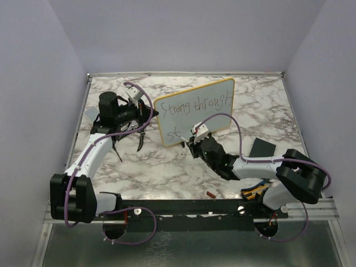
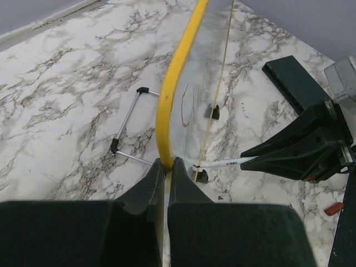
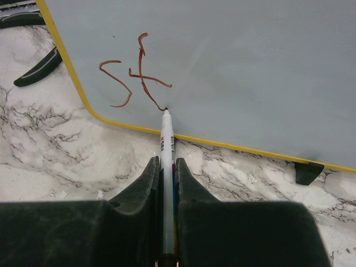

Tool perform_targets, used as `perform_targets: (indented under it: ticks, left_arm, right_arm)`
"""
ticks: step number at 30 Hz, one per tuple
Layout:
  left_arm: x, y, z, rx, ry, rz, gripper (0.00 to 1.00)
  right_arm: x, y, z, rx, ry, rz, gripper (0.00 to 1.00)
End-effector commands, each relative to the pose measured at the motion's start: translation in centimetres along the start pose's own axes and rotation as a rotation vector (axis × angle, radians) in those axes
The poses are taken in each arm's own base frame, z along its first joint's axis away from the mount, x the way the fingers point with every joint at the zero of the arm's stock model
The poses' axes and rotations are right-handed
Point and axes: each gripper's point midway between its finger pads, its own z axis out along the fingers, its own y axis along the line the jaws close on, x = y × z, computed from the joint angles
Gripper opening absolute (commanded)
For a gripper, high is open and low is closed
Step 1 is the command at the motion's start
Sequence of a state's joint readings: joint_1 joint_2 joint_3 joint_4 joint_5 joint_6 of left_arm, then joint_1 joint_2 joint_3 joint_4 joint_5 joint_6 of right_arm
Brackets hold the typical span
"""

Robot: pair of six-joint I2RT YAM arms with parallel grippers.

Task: Write a sentence on the whiteboard

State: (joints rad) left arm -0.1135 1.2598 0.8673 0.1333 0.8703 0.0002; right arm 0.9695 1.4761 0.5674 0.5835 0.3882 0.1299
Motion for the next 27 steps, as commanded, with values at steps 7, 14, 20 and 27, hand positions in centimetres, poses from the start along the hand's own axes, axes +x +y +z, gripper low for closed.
perform_targets:
  ticks: [7,14,20,27]
  left_arm:
    - [-0.1,0.2,-0.3,-0.023,-0.01,0.039,0.0]
    - [-0.1,0.2,-0.3,-0.025,-0.009,0.038,0.0]
    - [0.1,0.3,-0.3,-0.027,-0.007,0.035,0.0]
    - [0.2,0.3,-0.3,-0.029,-0.005,0.033,0.0]
  right_arm:
    - [-3.3,-0.1,-1.9,-0.038,-0.108,0.004,0.01]
    - [-3.9,0.0,-2.8,-0.064,-0.128,0.024,0.01]
    - [-4.2,-0.1,-2.8,-0.111,-0.14,0.043,0.01]
    - [-4.6,-1.1,-2.5,-0.131,-0.153,0.048,0.01]
